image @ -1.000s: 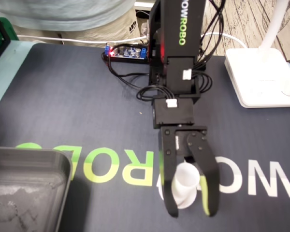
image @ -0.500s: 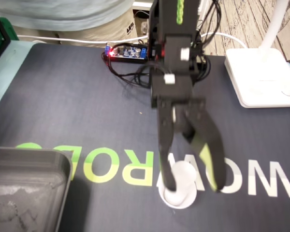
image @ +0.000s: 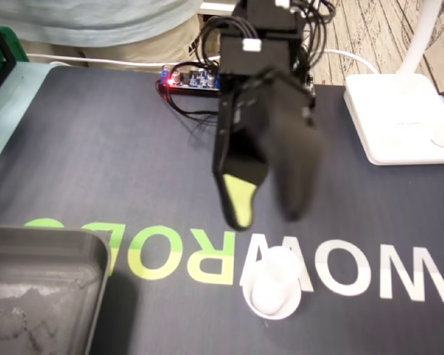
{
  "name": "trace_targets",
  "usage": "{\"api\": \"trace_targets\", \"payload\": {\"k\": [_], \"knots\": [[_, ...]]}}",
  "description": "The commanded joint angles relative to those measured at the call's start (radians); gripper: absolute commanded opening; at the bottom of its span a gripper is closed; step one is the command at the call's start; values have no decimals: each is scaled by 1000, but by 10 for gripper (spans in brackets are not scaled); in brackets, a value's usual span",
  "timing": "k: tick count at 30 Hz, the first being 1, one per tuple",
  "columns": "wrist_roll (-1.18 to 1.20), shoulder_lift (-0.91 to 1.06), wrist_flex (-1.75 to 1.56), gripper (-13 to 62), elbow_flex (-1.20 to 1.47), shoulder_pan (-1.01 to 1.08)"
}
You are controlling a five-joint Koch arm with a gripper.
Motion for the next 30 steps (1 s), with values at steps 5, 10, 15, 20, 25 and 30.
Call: {"api": "trace_targets", "payload": {"k": [5,10,15,20,25,30], "knots": [[225,35,186,258,-48,41],[275,54,193,259,51,43],[298,87,186,291,181,29],[319,167,181,291,305,6],[344,175,181,330,385,8],[345,175,141,338,445,21]]}}
